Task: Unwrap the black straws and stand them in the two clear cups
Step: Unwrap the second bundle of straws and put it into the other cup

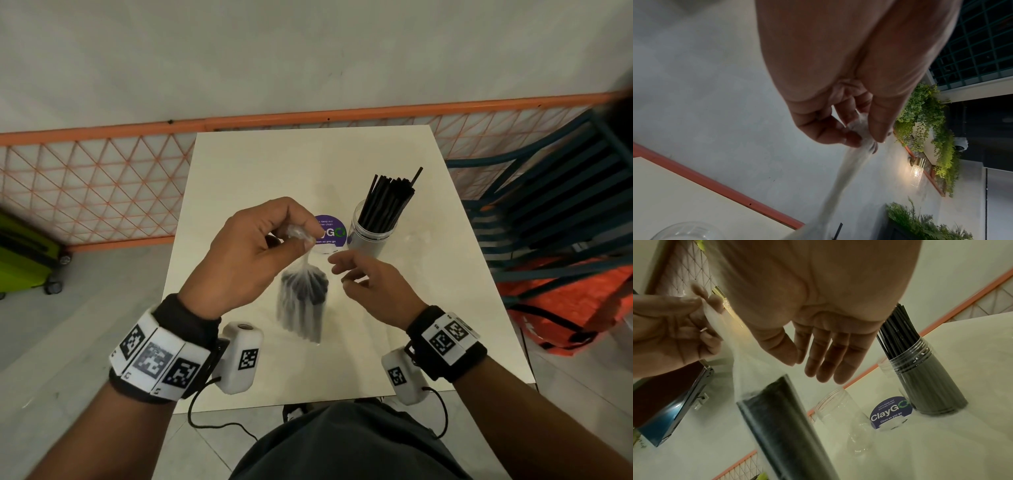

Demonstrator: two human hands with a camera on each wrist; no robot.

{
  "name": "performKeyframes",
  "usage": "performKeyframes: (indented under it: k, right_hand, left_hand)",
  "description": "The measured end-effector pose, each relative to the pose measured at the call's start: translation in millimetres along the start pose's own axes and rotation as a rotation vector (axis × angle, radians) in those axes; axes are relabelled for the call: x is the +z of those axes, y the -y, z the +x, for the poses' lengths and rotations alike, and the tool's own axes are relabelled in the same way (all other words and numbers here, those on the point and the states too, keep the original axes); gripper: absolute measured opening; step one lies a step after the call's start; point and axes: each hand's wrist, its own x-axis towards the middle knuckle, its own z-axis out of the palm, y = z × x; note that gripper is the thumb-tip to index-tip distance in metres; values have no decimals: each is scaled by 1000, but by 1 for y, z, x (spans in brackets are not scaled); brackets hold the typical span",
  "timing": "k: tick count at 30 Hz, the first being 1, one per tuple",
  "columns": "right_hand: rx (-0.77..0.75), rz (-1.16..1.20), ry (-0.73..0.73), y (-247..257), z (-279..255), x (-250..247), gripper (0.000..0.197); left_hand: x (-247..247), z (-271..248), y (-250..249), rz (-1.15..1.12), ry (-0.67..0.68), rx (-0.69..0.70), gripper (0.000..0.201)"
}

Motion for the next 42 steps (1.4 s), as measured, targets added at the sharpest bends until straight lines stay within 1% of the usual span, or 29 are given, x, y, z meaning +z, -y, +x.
performKeyframes:
  k: [2, 4, 6, 9, 11, 13, 15, 17, 18, 19, 20, 22, 24, 25, 26, 28, 30, 31, 32, 33, 34, 35, 36, 37, 38, 39, 41, 42]
  right_hand:
    - [2, 11, 131, 1, -2, 3, 54]
    - [6, -19, 205, 2, -3, 9, 61]
    - [16, -62, 199, 2, -2, 17, 73]
    - [59, -115, 168, 4, 2, 28, 99]
    - [91, -164, 150, 7, 6, 34, 109]
    - [91, -264, 135, 7, 10, 42, 107]
    - [74, -369, 90, 7, 13, 51, 91]
    - [52, -407, 15, 6, 16, 56, 73]
    - [46, -403, -10, 7, 16, 57, 68]
    - [39, -388, -28, 6, 17, 58, 66]
    - [35, -361, -29, 4, 17, 58, 65]
    - [7, -298, -25, 3, 17, 57, 65]
    - [-39, -239, -21, 1, 16, 56, 59]
    - [-52, -212, -10, 1, 17, 55, 60]
    - [-53, -177, 13, 0, 17, 53, 67]
    - [8, -64, 81, -8, 18, 53, 87]
    - [88, -26, 129, -19, 16, 55, 96]
    - [118, -60, 136, -21, 14, 55, 97]
    - [164, -97, 151, -27, 12, 57, 92]
    - [191, -118, 162, -31, 11, 59, 79]
    - [222, -119, 169, -29, 10, 58, 61]
    - [233, -123, 163, -31, 9, 60, 50]
    - [239, -107, 147, -33, 9, 61, 50]
    - [210, -90, 132, -32, 8, 61, 60]
    - [184, -64, 148, -30, 7, 60, 71]
    - [144, -80, 161, -30, 6, 60, 76]
    - [213, -95, 175, -27, 5, 59, 72]
    - [214, -85, 161, -28, 7, 60, 75]
  left_hand:
    - [1, 0, 1, 1, 2, 1, 17]
    - [2, -1, 1, -1, -2, 12, 15]
    - [3, -2, 1, -7, 2, 17, 12]
    - [5, -2, 1, -13, 5, 12, 9]
    - [5, -3, 2, -15, 18, 19, 10]
    - [5, -4, 1, -19, 35, 27, 12]
    - [6, -5, 2, -37, 51, 31, 16]
    - [9, -6, 4, -81, 43, 32, 21]
    - [10, -7, 6, -120, 29, 25, 27]
    - [10, -8, 9, -152, 7, 12, 38]
    - [10, -9, 15, -151, -19, -11, 53]
    - [11, -15, 36, -57, -51, -107, 84]
    - [15, -23, 63, 18, -8, -245, 108]
    - [19, -28, 78, 27, 30, -309, 114]
    - [24, -33, 93, 21, 69, -363, 117]
    - [38, -42, 117, -25, 113, -433, 115]
    - [53, -52, 136, -67, 101, -469, 103]
    - [61, -56, 144, -69, 87, -468, 93]
    - [68, -59, 150, -67, 69, -463, 81]
    - [73, -61, 153, -68, 46, -461, 69]
    - [77, -62, 155, -71, 23, -454, 59]
    - [80, -63, 155, -62, -1, -435, 52]
    - [82, -63, 154, -42, -30, -414, 50]
    - [83, -63, 152, -30, -63, -401, 48]
    - [83, -63, 151, -36, -105, -390, 48]
    - [82, -62, 150, -52, -144, -387, 48]
    - [80, -62, 153, -56, -169, -391, 51]
    - [80, -62, 157, -20, -149, -402, 50]
